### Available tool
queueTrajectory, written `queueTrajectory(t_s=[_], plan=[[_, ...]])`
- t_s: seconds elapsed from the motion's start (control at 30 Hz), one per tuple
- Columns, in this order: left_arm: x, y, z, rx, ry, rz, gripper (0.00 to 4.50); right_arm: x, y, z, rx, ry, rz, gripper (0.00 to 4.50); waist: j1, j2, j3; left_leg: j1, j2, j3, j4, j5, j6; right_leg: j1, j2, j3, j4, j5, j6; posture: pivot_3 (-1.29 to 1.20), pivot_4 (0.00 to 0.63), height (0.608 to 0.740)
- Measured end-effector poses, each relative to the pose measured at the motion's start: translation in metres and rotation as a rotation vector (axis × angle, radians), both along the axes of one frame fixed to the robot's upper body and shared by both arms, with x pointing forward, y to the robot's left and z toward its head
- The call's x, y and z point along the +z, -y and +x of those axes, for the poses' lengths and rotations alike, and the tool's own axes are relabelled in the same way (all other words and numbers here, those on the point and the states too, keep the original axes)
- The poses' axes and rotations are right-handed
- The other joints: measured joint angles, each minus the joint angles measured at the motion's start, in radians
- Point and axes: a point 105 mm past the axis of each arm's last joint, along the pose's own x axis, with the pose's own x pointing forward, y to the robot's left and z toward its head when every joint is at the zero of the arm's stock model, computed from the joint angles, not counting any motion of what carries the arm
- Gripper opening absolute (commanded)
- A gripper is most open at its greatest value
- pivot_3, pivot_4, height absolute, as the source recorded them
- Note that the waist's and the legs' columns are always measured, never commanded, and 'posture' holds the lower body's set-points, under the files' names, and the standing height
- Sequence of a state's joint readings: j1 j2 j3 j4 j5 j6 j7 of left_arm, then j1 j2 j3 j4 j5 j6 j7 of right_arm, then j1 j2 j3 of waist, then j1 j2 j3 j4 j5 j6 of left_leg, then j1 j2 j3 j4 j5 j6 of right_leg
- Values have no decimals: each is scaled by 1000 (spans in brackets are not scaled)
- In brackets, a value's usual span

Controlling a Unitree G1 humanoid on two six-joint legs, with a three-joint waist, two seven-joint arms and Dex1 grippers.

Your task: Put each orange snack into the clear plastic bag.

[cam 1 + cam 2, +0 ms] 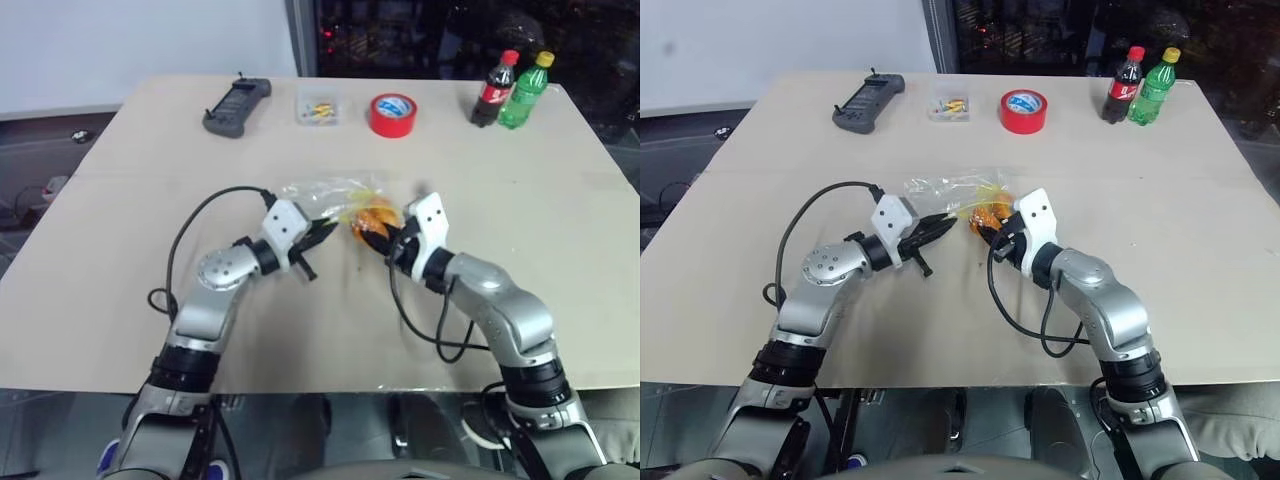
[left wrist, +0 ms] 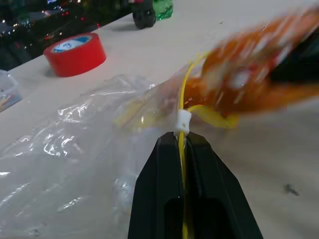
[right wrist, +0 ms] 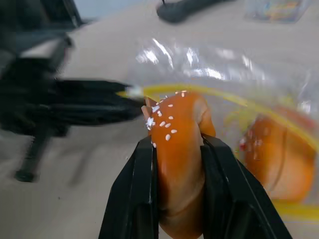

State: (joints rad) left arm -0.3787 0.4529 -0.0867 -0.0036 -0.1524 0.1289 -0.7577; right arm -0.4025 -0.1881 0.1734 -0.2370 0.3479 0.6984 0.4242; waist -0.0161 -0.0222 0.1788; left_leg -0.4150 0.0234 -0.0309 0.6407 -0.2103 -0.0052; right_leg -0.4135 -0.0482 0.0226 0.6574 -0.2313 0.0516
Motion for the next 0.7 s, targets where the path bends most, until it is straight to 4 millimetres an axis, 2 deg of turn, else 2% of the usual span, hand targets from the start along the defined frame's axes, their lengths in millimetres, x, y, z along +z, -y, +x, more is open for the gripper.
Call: queueTrajectory(t_s=[0.1, 0.17, 0.2, 0.23, 0.27, 0.3, 0.33, 0.4, 0.5, 0.7], plan=[[-3, -1, -5, -16, -4, 15, 0, -6, -4, 7, -6, -9, -18, 944, -1, 0, 0, 0, 0, 0, 0, 0, 0, 0, 0, 0, 0, 0, 0, 0, 150, 740], [-7, -2, -10, -36, -11, 28, 0, -5, -15, 17, 4, 0, -6, 944, -6, 0, 0, 1, 0, 0, 0, 0, 0, 0, 0, 0, 0, 0, 0, 0, 150, 740], [-10, -2, -13, -47, -16, 31, 0, -3, -23, 23, 11, 6, 7, 1411, -9, 0, 0, 1, 0, 0, 0, 0, 0, 0, 0, 0, 1, 0, 0, 0, 150, 740], [-11, -2, -14, -49, -18, 32, 0, -3, -26, 26, 11, 7, 12, 1575, -12, 0, 0, 1, 1, 0, 0, 0, 0, 0, 1, 0, 1, 0, 0, 0, 150, 740], [-13, -1, -16, -54, -23, 33, 0, -2, -33, 31, 13, 11, 23, 1924, -15, 0, 0, 1, 1, 0, 0, 0, 0, 0, 1, 0, 1, 0, 0, 0, 150, 740], [-15, -1, -17, -58, -29, 33, 0, -3, -39, 38, 12, 22, 29, 2509, -17, 0, 0, 1, 1, 0, 0, 0, 0, 0, 1, 0, 1, 0, 0, 0, 150, 740], [-15, -1, -17, -59, -31, 30, 0, -4, -41, 40, 7, 31, 26, 2844, -16, 0, 0, 0, 0, 0, 0, 0, 0, 0, 1, 0, 0, 0, 0, 0, 150, 740], [-15, -5, -16, -45, -47, 14, 0, -4, -40, 44, -8, 62, 20, 3825, -13, 0, 0, -1, 0, 0, 0, 0, 0, 0, 0, 0, -1, 0, 0, 0, 150, 740], [-11, -11, -13, -16, -73, -34, 0, 0, -32, 39, 1, 106, 20, 3825, -13, 0, 0, -1, 0, -1, 0, 0, 0, 0, -1, 0, -1, 0, 0, 0, 150, 740], [9, -27, -3, 30, -81, -120, 0, 3, 0, 9, 53, 151, -24, 3825, -11, 0, 0, 0, 0, -1, 0, 0, 0, 0, 0, -1, 0, 0, 0, 0, 150, 740]])
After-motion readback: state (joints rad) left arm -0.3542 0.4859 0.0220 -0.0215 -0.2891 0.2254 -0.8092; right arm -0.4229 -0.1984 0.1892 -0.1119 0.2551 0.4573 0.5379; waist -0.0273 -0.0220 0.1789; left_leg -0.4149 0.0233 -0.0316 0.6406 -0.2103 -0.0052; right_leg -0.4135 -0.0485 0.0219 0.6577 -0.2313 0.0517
